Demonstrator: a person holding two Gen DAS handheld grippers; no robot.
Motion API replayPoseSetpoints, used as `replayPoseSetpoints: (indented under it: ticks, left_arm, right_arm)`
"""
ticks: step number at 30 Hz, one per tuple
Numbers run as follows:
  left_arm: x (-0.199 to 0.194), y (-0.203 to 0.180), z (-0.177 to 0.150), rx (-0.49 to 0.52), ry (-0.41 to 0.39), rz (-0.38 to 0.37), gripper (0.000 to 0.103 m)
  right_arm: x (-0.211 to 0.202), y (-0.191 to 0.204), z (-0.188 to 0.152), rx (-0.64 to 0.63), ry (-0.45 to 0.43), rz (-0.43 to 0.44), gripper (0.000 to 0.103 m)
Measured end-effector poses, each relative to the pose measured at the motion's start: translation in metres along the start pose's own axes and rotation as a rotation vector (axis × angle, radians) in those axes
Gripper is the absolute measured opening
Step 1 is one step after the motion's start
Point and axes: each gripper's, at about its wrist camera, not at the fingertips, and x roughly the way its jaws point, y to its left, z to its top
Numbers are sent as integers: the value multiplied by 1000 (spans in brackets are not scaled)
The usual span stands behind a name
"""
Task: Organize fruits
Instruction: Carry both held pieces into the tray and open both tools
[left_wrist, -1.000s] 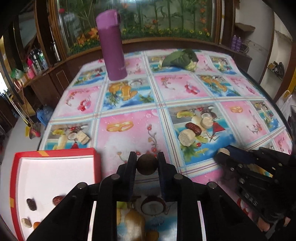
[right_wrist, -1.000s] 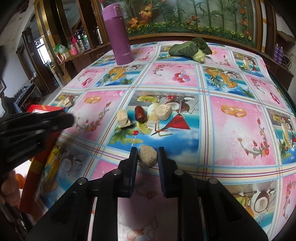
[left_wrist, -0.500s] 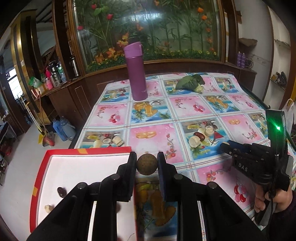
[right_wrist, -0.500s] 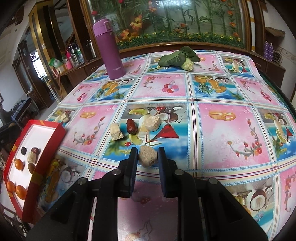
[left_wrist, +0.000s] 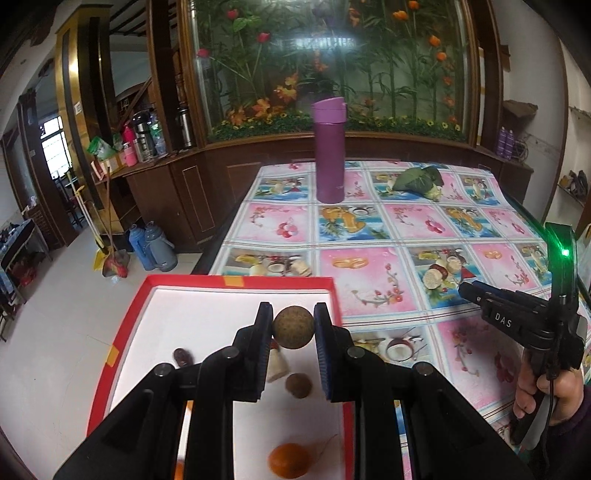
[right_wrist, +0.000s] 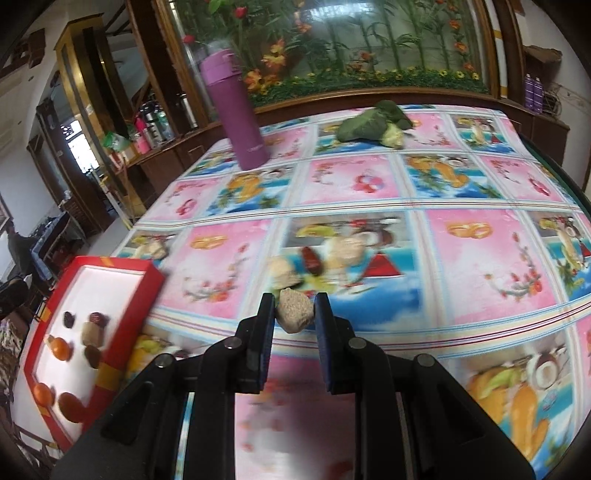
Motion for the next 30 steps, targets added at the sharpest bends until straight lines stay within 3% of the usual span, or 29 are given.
replayPoseSetpoints:
  ticks: [6, 18, 30]
  left_arm:
    - [-6, 36, -15, -51, 10, 30, 21]
    - [-19, 148, -69, -221, 72, 143, 21]
    - [0, 163, -93, -233, 148, 139, 21]
  right_arm:
    - [1, 55, -9, -32, 24, 107, 24]
    - [-21, 172, -37, -232, 62, 271, 24]
    - [-2, 249, -70, -386, 181, 347, 24]
